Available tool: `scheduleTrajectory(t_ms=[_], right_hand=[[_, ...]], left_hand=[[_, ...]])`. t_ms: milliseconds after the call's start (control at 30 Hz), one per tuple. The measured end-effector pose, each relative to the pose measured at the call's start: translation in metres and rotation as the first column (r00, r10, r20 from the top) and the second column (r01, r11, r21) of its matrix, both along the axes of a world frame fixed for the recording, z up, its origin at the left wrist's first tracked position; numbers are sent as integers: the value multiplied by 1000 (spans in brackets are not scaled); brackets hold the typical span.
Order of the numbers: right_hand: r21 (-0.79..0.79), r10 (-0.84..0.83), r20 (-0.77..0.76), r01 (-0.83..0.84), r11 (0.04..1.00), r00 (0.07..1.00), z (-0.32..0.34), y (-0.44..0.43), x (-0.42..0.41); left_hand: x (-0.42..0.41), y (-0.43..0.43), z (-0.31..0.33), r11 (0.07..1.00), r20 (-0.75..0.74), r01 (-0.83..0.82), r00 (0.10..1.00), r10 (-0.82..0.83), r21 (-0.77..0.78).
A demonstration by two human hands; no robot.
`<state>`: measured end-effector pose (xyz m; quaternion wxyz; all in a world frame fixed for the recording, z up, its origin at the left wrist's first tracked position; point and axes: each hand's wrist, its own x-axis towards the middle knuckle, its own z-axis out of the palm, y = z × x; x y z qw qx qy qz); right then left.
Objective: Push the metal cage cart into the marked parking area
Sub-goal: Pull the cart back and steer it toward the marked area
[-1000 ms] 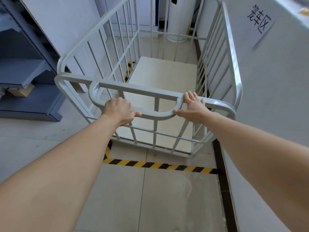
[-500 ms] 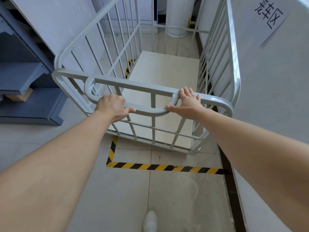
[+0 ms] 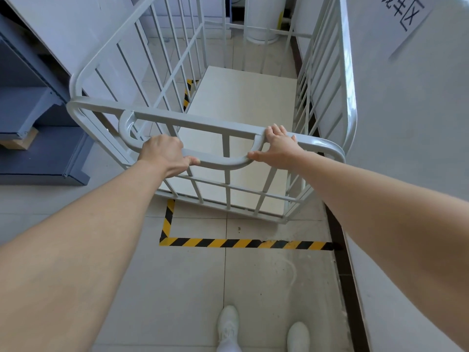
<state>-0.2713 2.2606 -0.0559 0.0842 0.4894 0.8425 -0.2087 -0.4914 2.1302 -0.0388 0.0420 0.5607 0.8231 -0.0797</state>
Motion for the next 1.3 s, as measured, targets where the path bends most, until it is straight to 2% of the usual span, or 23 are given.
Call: scheduleTrajectory(t_ms=[200, 433, 567, 633, 767, 833, 867, 933, 1000, 1067, 1133, 1233, 1300], right_hand=[[-48, 70, 14, -69, 996, 997, 7, 5, 41], [-135, 262, -138, -280, 950, 955, 32, 23, 95], [-51, 232, -58, -235, 971, 971, 28, 35, 111], [-46, 193, -65, -196, 980, 979, 25, 42, 117], [-54, 173, -99, -179, 982, 980, 27, 53, 110], [-78, 153, -119, -162, 984, 981, 32, 57, 99], [-93, 148, -119, -159, 983, 982, 34, 58, 96], [-108, 164, -102, -174, 979, 981, 37, 60, 92], [-121, 174, -93, -184, 975, 980, 43, 62, 96], [-97, 155, -64, -161, 982, 986, 48, 70, 107], [-59, 141, 2, -140, 988, 990, 50, 85, 126], [-79, 154, 154, -144, 986, 976, 50, 105, 156], [-89, 166, 170, -153, 984, 971, 46, 114, 169]], left_hand=[[41, 1, 0, 996, 47, -63, 997, 66, -57], [69, 9, 0, 963, 139, -211, 962, 234, -167], [69, 15, -3, 927, 136, -321, 927, 350, -196], [69, 16, 0, 906, 116, -358, 913, 390, -228], [77, 28, 18, 832, -13, -414, 897, 441, -370], [96, 41, 29, 876, -35, -357, 930, 366, -324], [111, 49, 33, 918, -11, -311, 948, 319, -248], [151, 67, 39, 979, 70, -194, 978, 198, -60], [183, 89, 37, 996, 166, -79, 983, 73, 29], [199, 109, 30, 1000, 238, -16, 971, 10, 25], [208, 122, 22, 998, 275, 36, 961, -22, -44], [222, 133, 12, 989, 343, 37, 939, 14, -143], [228, 139, 7, 987, 375, -17, 924, 76, -159]])
